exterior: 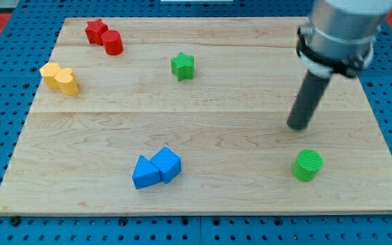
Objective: Push green star to the center
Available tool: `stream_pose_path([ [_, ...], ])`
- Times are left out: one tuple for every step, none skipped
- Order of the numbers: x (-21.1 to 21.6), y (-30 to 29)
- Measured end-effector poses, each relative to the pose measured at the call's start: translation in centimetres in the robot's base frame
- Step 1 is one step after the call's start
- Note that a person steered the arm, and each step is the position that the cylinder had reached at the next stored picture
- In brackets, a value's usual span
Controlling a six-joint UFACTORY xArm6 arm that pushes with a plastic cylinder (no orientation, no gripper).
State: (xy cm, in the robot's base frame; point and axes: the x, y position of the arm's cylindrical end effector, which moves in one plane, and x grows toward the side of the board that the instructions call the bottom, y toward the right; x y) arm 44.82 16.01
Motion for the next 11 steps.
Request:
stream_pose_path([
  [-8.6, -3.6],
  [-13.7, -9.6],
  [-14.9, -10.6],
  [-14.9, -17.0],
  [-11.2, -20.2],
  [-6.9, -14.0],
  [-6.0, -18.4],
  [-10.2, -24.1],
  [-3.5, -25.1],
  [-1.0, -18.7],
  [-1.1, -11.4],
])
